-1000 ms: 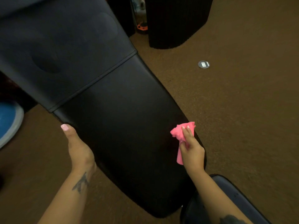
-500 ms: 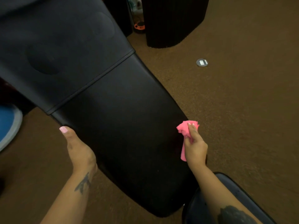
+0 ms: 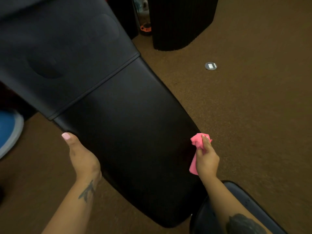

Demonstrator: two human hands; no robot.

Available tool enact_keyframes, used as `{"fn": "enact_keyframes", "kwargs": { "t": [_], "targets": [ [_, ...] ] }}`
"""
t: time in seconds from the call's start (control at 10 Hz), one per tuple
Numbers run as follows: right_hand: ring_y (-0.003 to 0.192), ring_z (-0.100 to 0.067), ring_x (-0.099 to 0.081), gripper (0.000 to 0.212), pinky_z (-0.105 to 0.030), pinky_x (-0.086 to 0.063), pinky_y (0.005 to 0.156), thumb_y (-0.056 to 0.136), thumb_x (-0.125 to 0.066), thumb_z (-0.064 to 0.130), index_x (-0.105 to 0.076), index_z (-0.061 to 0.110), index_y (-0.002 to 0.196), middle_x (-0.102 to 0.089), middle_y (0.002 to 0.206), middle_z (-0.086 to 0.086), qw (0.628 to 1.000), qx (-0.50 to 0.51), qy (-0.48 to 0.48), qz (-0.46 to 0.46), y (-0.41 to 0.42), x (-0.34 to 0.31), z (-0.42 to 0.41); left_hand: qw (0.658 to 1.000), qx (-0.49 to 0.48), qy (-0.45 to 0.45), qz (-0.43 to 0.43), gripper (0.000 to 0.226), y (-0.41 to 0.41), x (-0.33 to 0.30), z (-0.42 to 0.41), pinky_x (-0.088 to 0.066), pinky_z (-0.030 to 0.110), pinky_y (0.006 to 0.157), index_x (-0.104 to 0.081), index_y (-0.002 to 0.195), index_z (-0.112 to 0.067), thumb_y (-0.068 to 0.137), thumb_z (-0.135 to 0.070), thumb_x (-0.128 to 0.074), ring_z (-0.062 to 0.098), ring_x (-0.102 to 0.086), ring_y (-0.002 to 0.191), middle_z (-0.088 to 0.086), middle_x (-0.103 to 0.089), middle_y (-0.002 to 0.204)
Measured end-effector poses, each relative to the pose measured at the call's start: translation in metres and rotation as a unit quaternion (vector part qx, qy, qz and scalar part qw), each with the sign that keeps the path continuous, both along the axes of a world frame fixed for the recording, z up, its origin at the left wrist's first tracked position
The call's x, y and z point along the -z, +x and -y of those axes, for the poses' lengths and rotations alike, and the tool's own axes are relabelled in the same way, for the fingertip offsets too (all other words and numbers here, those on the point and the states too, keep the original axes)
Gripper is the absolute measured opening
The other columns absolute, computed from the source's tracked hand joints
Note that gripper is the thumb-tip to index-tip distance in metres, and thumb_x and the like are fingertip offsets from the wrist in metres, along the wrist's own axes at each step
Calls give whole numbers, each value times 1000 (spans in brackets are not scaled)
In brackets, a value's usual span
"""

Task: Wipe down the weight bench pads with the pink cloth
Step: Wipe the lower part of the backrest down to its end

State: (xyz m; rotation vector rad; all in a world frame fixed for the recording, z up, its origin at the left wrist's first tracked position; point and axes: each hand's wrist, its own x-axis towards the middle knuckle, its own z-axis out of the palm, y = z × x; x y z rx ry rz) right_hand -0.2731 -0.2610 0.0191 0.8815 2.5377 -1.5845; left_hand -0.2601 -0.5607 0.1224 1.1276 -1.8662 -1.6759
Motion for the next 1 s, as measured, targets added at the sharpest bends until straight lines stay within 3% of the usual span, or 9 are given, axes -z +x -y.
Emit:
{"fn": "enact_keyframes", "kwargs": {
  "t": [0.2, 0.3, 0.5, 0.6, 0.7, 0.9, 1.0],
  "targets": [
    [124, -12, -44, 53, -34, -36, 106, 91, -53, 7, -41, 31, 137, -40, 145, 6, 995, -88, 21, -34, 22, 6, -1, 1000, -22, -20, 8, 127, -2, 12, 8, -26, 35, 118, -30, 151, -26, 52, -104, -15, 9, -33, 141, -12, -34, 154],
    [122, -10, -44, 53, -29, -35, 102, 91, -52, 5, -42, 31, 136, -39, 145, 5, 997, -70, 3, -7, 31, 14, -12, 999, -22, -21, 13, 122, -3, 16, 10, -25, 33, 118, -31, 150, -29, 55, -103, -15, 7, -32, 141, -15, -34, 153],
    [118, -23, -49, 48, -31, -36, 95, 94, -47, 10, -41, 30, 138, -46, 140, -4, 999, -11, -5, 48, 12, 17, -24, 999, -10, -39, -8, 122, -1, 16, 8, -24, 32, 119, -29, 151, -28, 56, -102, -13, 6, -30, 141, -15, -31, 154],
    [122, -23, -47, 48, -36, -37, 102, 93, -48, 11, -42, 29, 137, -44, 141, -3, 1000, -11, -5, 23, 5, 10, -17, 999, -13, -33, 5, 122, -3, 19, 10, -24, 32, 119, -30, 151, -30, 54, -103, -14, 5, -30, 141, -16, -32, 154],
    [121, -20, -48, 48, -32, -37, 100, 93, -50, 11, -43, 31, 136, -45, 140, -1, 999, -31, -10, 4, 13, 10, -15, 999, -40, -18, -19, 124, 2, 2, -5, -24, 32, 119, -31, 150, -27, 54, -103, -17, 6, -31, 141, -14, -33, 153],
    [115, -24, -51, 49, -35, -39, 96, 93, -48, 11, -42, 31, 137, -49, 137, -6, 998, -25, -3, 61, 33, 25, -27, 996, -43, 42, -58, 80, 4, -8, -17, -30, 29, 113, -43, 144, -22, 87, -76, -26, 11, -44, 130, -11, -48, 143],
    [117, -26, -50, 46, -29, -34, 96, 94, -47, 10, -44, 23, 137, -52, 132, -12, 998, -4, 8, 67, 23, 25, -32, 995, -48, 38, -75, 78, 3, -10, -19, -31, 30, 114, -45, 143, -24, 87, -76, -28, 10, -45, 131, -11, -49, 143]
  ]
}}
